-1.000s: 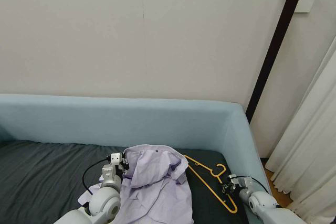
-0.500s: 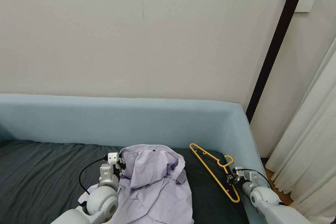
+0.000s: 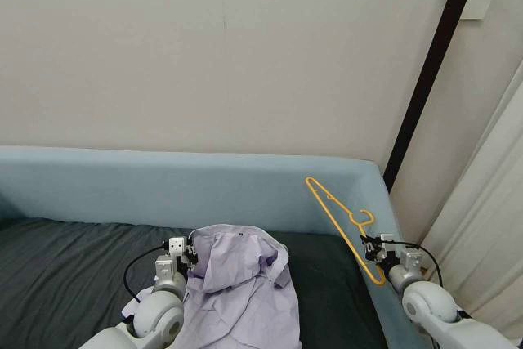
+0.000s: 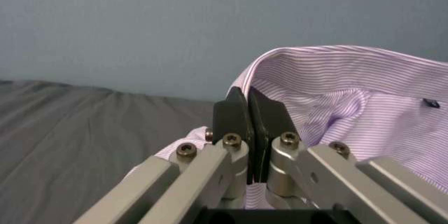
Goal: Pick up the clothes from the sofa and hang them on the clothes hanger.
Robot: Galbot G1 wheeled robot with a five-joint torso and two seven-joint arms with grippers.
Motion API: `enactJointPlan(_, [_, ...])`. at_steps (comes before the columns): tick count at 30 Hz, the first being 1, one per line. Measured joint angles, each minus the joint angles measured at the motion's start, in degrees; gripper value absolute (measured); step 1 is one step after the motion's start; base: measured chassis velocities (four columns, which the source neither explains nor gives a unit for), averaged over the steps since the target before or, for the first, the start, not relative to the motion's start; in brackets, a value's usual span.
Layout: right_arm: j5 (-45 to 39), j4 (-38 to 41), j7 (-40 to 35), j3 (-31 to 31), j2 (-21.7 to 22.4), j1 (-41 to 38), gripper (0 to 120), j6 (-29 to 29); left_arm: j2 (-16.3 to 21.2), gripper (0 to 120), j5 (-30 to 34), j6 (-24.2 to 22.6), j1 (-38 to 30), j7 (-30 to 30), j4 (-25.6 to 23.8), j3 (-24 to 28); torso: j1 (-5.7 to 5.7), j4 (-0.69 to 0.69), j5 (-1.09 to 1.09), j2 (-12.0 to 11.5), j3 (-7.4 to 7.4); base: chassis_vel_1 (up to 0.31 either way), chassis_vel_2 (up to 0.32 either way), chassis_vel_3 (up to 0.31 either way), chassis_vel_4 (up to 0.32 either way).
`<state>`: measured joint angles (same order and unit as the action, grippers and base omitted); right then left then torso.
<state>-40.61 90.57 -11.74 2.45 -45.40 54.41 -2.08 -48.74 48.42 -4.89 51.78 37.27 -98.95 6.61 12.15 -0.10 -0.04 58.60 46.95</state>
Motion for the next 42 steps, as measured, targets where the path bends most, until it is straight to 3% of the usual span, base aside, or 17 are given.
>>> enactJointPlan(3, [9.9, 2.4, -0.6, 0.2, 0.6, 2.3, 6, 3.9, 0.7, 0, 0.4, -0.2, 0.2, 0.0, -0.9, -0.4, 0.0, 0.05, -0.01, 0.0, 0.0, 0.0, 0.0, 0.0, 0.0])
enactJointPlan(4, [9.9, 2.4, -0.6, 0.2, 0.6, 2.3, 6, 3.9, 0.7, 0, 0.4, -0.2, 0.2, 0.0, -0.9, -0.4, 0.0, 0.05, -0.01, 0.0, 0.0, 0.0, 0.0, 0.0, 0.0])
enactJointPlan(7, [22.9, 3.5, -1.8, 0.2, 0.9, 4.4, 6, 8.7, 1.7, 0, 1.0, -0.3, 0.2, 0.0, -2.0, -0.6, 0.0, 0.02, -0.01, 0.0, 0.0, 0.0, 0.0, 0.0, 0.0])
enactJointPlan(9, [26.1, 3.7, -2.4, 0.2, 0.9, 4.8, 6, 9.8, 2.0, 0, 1.2, -0.4, 0.2, 0.0, -2.4, -0.7, 0.0, 0.02, 0.0, 0.0, 0.0, 0.0, 0.0, 0.0, 0.0])
enactJointPlan(13, [40.7, 3.4, -5.4, 0.5, 0.4, 6.0, 6, 14.4, 3.0, 0, 2.1, -0.8, 0.4, 0.1, -4.1, -1.3, 0.0, 0.03, -0.01, 0.0, 0.01, 0.0, 0.0, 0.0, 0.0])
enactJointPlan(25, [67.4, -0.2, -8.2, -0.3, -1.5, 6.6, 6, 24.9, 4.1, 0, 4.6, -2.0, -0.1, 1.5, -8.1, 0.4, 0.0, 0.03, -0.01, 0.0, 0.01, 0.0, 0.0, 0.0, 0.0])
enactJointPlan(33, [75.5, -0.8, -8.7, -4.9, -3.6, 6.1, 6, 27.3, 5.9, 0, 5.7, -2.4, -0.9, 2.0, -10.5, 1.6, 0.0, 0.03, -0.01, 0.0, 0.01, 0.0, 0.0, 0.0, 0.0])
enactJointPlan(42, [75.3, -4.9, -9.5, -12.1, -7.9, 1.7, 6, 24.3, 7.0, 0, 6.4, -2.6, -0.5, 2.4, -12.0, 1.7, 0.0, 0.04, -0.01, 0.0, 0.01, 0.0, 0.0, 0.0, 0.0])
